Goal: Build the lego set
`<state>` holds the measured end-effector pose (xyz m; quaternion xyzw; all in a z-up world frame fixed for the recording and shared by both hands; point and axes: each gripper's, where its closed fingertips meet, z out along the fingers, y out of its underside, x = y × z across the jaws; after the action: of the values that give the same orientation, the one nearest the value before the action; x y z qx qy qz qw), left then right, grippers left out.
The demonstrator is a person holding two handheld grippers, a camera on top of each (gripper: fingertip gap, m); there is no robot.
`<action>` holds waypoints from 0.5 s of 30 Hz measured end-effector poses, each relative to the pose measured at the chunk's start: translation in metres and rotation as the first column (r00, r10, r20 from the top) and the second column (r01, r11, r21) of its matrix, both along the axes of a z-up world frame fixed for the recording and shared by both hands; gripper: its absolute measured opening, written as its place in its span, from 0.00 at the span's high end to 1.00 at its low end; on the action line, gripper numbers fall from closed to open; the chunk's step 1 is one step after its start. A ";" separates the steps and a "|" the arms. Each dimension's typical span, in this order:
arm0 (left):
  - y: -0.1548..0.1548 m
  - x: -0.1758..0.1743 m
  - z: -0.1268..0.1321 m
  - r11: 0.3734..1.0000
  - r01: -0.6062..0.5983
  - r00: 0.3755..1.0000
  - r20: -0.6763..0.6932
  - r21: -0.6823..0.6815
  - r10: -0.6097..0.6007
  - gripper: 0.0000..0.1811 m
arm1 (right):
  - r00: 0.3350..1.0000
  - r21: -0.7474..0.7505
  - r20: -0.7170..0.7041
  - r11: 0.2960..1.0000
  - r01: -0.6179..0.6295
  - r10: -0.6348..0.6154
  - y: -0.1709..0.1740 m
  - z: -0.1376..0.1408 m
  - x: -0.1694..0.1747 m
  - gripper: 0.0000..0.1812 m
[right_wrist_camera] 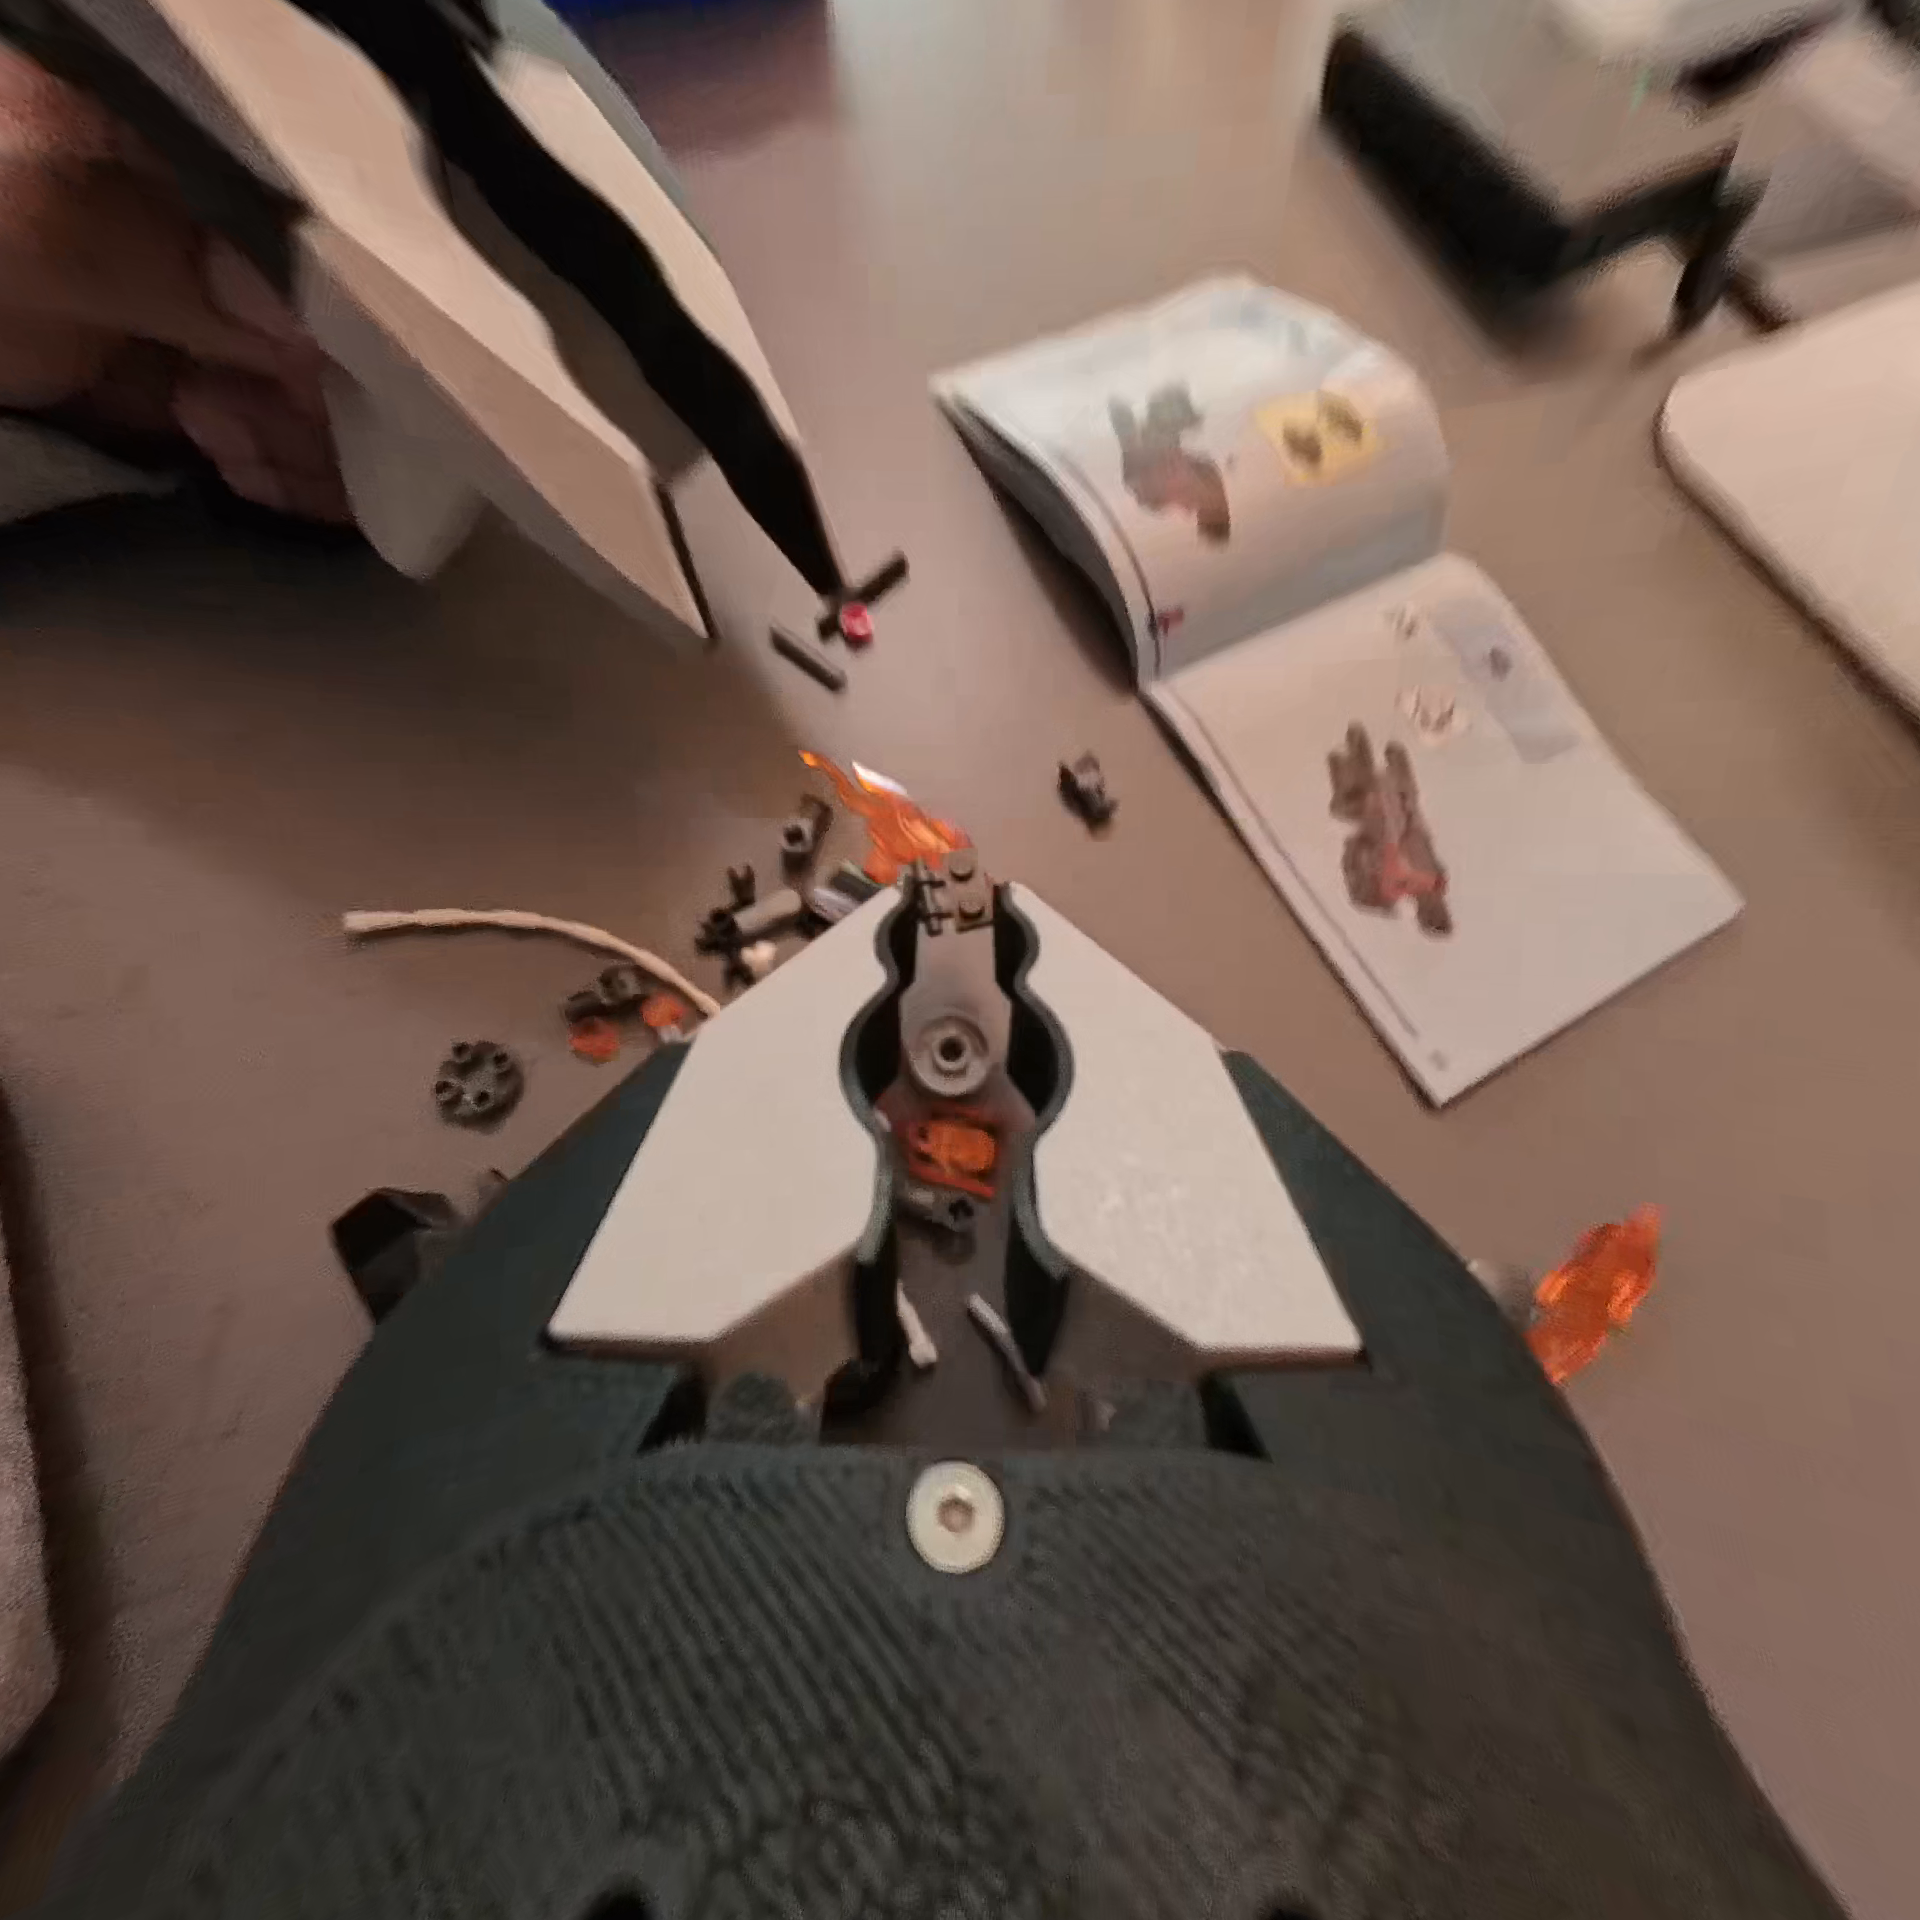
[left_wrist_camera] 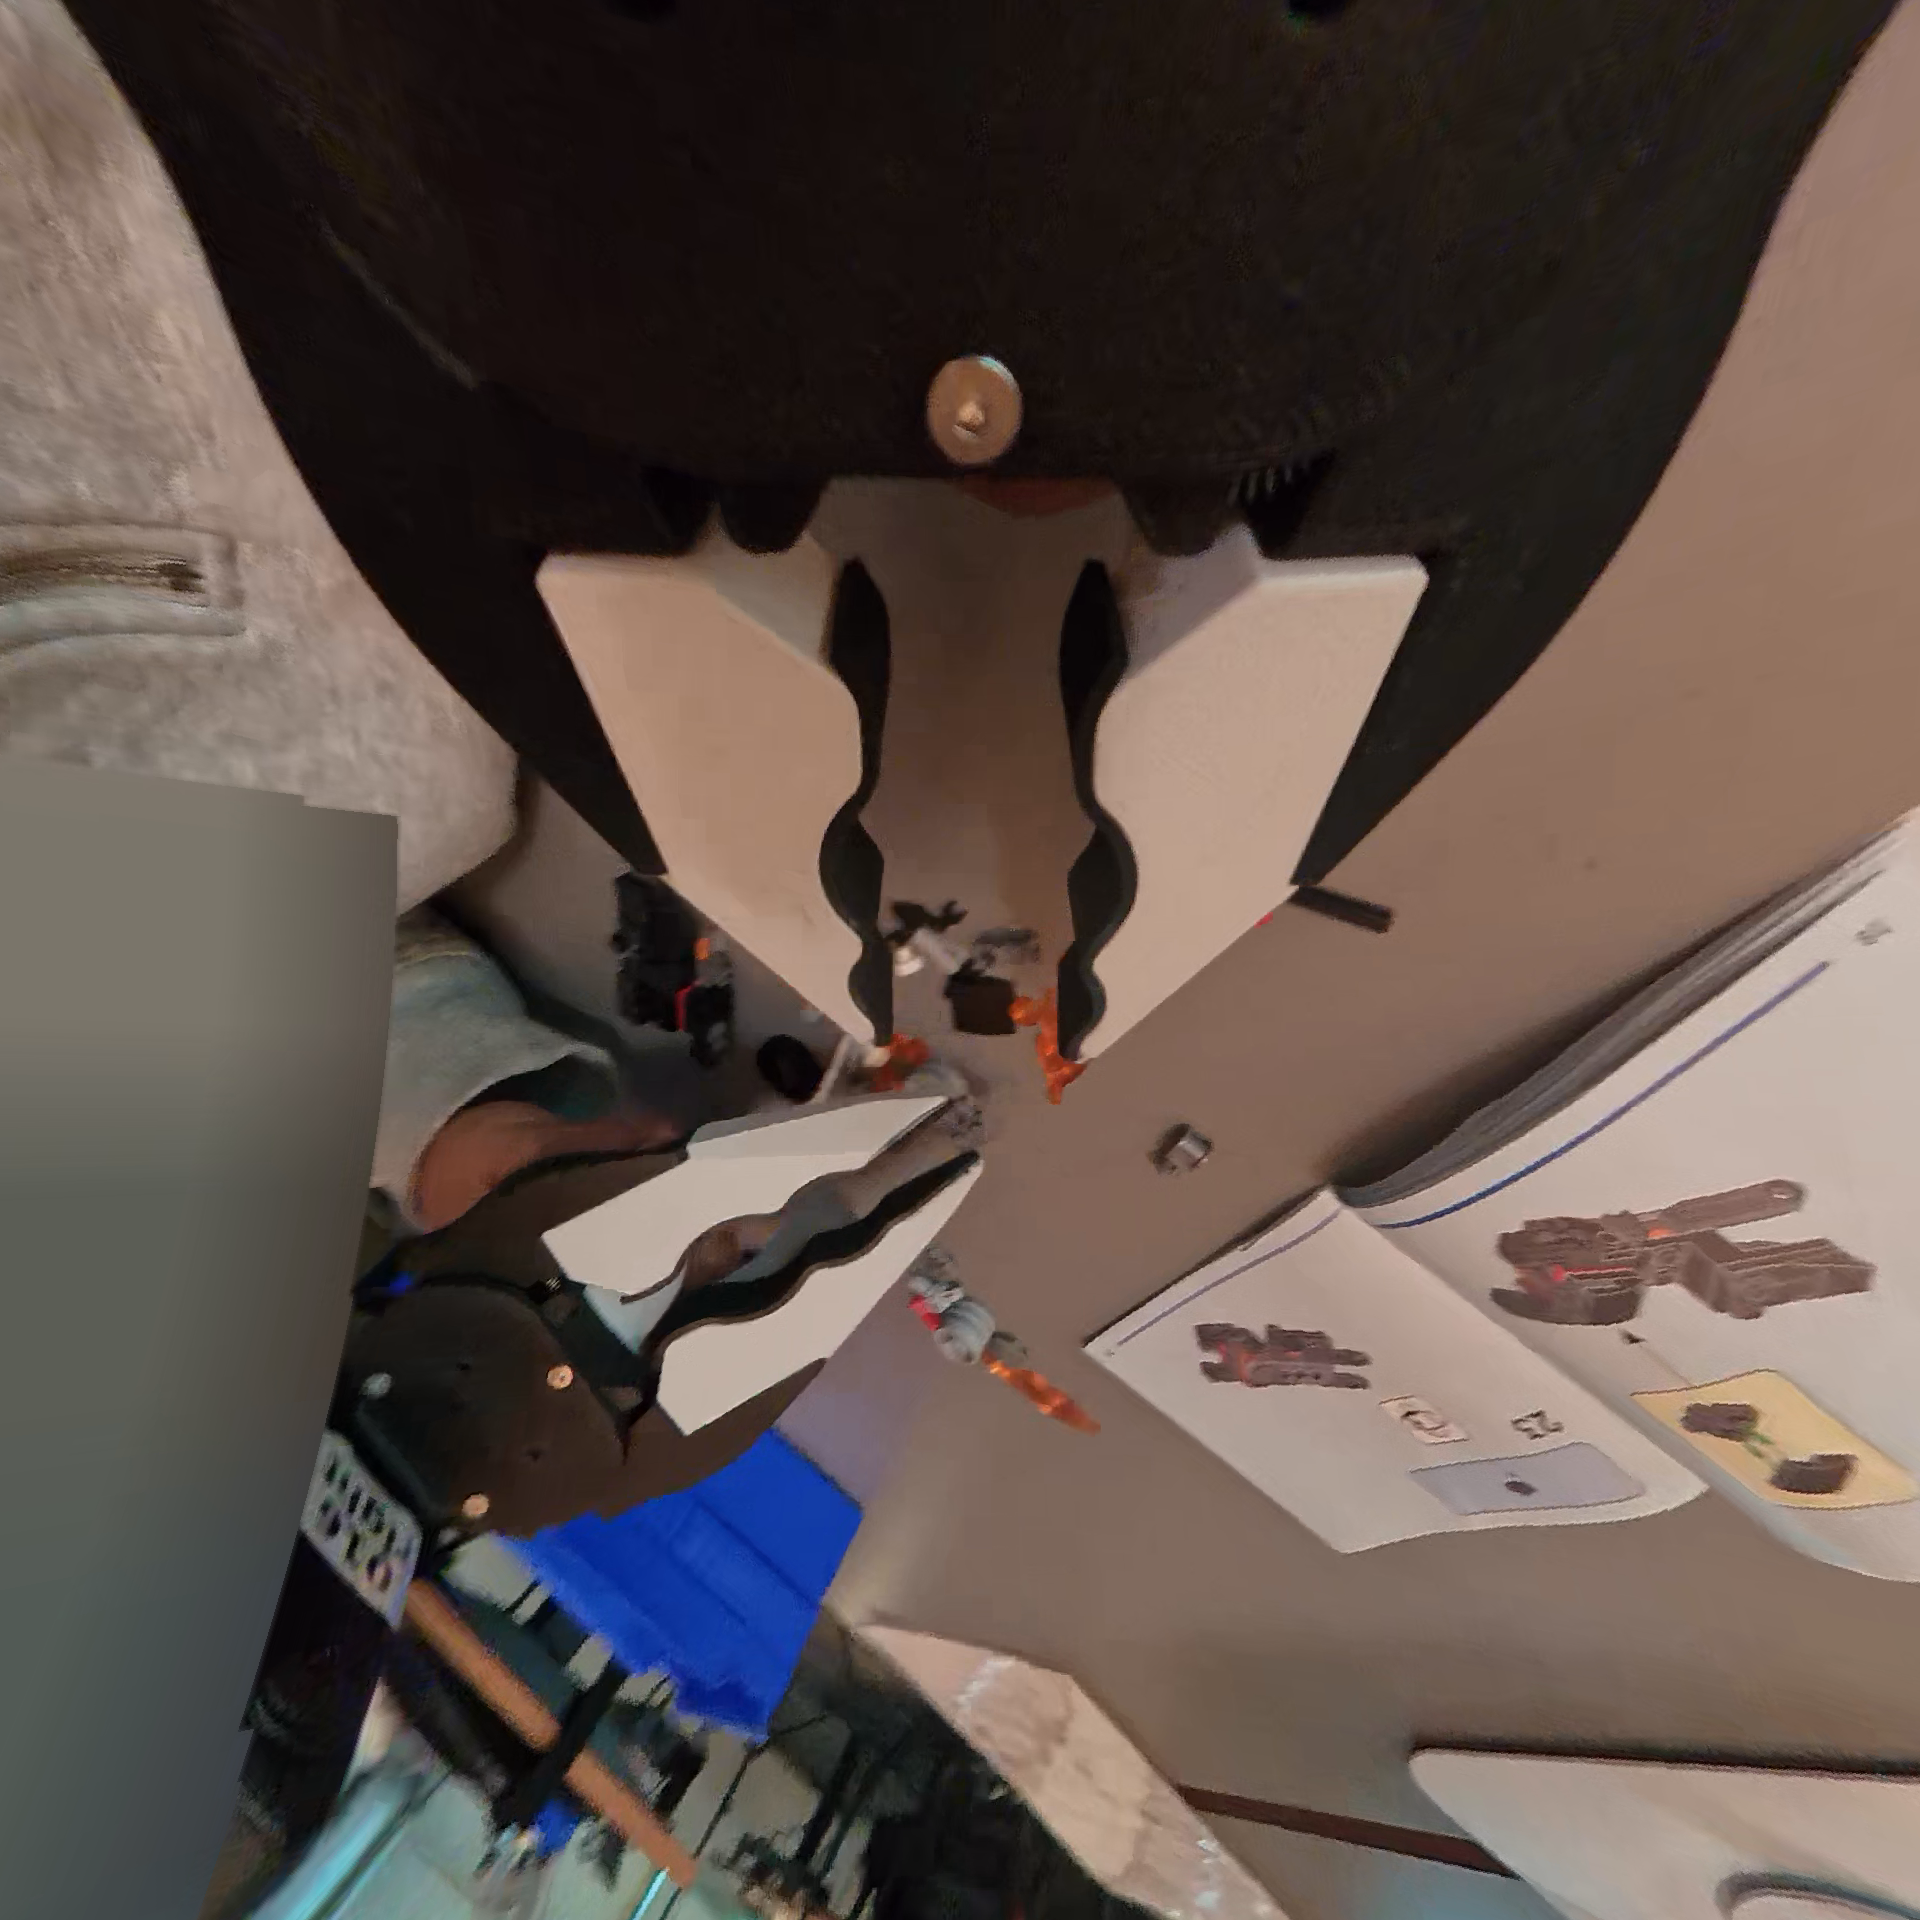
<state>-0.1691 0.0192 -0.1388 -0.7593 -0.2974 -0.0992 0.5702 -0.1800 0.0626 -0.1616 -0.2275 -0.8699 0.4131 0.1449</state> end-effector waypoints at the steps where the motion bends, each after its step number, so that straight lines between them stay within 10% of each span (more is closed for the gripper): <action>1: 0.003 0.004 0.004 0.999 0.018 0.999 0.033 0.050 -0.019 0.83 | 0.998 -0.028 -0.060 0.999 -0.035 0.034 -0.004 0.012 0.003 0.93; 7: 0.018 0.037 0.054 0.834 0.111 0.880 0.337 0.541 -0.335 0.85 | 0.887 -0.007 -0.413 0.972 -0.233 0.209 -0.022 0.058 0.039 0.93; 15: 0.026 0.051 0.045 0.872 0.169 0.891 0.308 0.459 -0.334 0.97 | 0.797 0.073 -0.550 0.965 -0.252 0.250 -0.029 0.073 0.058 0.93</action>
<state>-0.1184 0.0450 -0.0940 -0.6177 -0.2699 -0.3799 0.6334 -0.1217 0.0334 -0.0887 0.0189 -0.8119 0.4782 0.3343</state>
